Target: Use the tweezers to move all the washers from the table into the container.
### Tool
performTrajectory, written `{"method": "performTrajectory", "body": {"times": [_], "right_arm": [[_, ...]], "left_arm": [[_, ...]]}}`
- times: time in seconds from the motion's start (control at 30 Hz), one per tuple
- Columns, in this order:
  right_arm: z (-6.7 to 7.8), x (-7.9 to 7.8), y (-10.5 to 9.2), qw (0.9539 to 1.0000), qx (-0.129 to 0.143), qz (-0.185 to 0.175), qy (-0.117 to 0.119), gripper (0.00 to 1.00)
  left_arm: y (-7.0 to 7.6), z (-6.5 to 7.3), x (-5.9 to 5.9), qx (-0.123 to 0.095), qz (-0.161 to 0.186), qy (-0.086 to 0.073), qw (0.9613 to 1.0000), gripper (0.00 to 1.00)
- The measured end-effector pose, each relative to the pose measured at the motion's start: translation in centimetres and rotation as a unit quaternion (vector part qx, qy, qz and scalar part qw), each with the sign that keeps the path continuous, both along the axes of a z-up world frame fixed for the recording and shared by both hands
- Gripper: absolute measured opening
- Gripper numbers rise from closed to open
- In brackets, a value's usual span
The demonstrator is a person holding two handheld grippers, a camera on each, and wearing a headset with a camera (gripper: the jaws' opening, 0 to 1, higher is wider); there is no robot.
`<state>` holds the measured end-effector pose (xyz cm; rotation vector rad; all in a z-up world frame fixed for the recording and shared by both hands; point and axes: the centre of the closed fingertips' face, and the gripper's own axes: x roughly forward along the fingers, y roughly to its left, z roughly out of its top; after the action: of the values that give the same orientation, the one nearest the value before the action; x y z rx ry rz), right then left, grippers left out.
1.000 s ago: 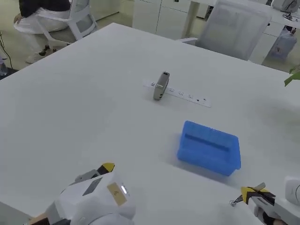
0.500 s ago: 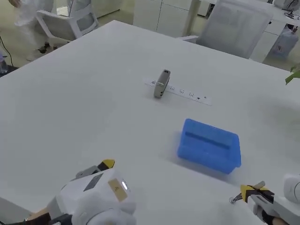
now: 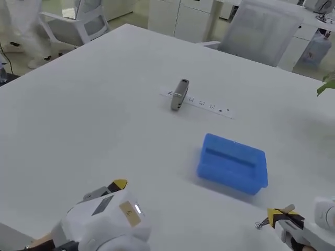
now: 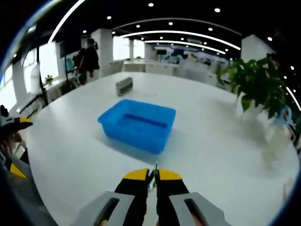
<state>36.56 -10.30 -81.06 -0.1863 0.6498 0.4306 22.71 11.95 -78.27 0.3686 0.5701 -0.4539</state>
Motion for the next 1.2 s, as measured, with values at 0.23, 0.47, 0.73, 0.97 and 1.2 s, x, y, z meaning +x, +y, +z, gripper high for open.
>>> {"method": "performTrajectory", "body": {"times": [0.23, 0.47, 0.73, 0.97, 1.2], "right_arm": [[0.2, 0.0, 0.1, 0.9999, -0.006, 0.004, 0.012, 0.01], [1.8, 0.3, 0.1, 0.9999, 0.009, -0.001, 0.005, 0.01], [4.5, 1.1, 0.8, 0.9991, 0.038, -0.004, -0.016, 0.01], [6.1, 1.8, 1.7, 0.9986, 0.042, 0.007, -0.032, 0.01], [7.1, 2.9, 2.1, 0.9981, 0.041, 0.012, -0.045, 0.01]], "left_arm": [[-0.1, 0.0, 0.0, 0.0, -0.003, -0.001, 1.0, 0.91], [-0.2, 0.0, -0.1, 0.001, -0.006, -0.001, 1.0, 0.91], [-0.1, 0.1, 0.0, 0.001, -0.004, -0.001, 1.0, 0.91], [-0.2, 0.0, -0.1, 0.003, -0.008, -0.001, 1.0, 0.9], [-0.2, 0.0, -0.1, 0.004, -0.007, 0.0, 1.0, 0.9]]}}
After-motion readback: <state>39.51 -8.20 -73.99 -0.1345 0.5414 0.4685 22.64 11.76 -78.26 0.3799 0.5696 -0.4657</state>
